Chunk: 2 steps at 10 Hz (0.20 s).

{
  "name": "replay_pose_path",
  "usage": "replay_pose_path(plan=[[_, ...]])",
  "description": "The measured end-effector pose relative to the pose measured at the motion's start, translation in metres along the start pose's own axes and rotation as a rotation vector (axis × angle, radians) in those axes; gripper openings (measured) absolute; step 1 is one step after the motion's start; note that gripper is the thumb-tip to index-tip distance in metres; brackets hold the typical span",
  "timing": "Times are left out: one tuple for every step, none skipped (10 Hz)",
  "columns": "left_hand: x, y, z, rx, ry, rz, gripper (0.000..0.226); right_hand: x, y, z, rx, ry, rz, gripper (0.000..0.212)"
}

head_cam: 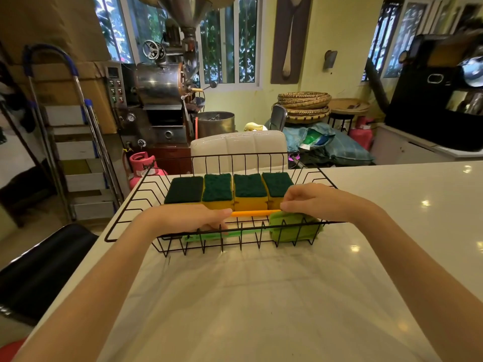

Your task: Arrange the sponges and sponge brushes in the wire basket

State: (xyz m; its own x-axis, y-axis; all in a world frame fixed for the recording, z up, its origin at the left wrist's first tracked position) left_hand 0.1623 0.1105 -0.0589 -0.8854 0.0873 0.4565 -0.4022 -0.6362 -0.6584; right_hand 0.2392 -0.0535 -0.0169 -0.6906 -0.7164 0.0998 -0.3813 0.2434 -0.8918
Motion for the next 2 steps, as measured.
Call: replay_pose_path(plan=[[0.0,0.001,0.01,0.086,0.074,-0.029,0.043,0.005,-0.013,-0.004,-0.04,-0.019,0.052,0.017],[0.008,-0.015,0.024,0.2,0.188,0.05,0.041,0.024,-0.047,-0.02,-0.106,-0.07,0.172,0.014]])
Point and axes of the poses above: each hand's wrist, its own x-axis away from the middle knuckle, its own y-axis out of the palm, z = x × y, the point moved 10 cm from there along -x, towards the middle knuckle, and after that the axes turned 7 degrees about x, right-handed, at the moved point
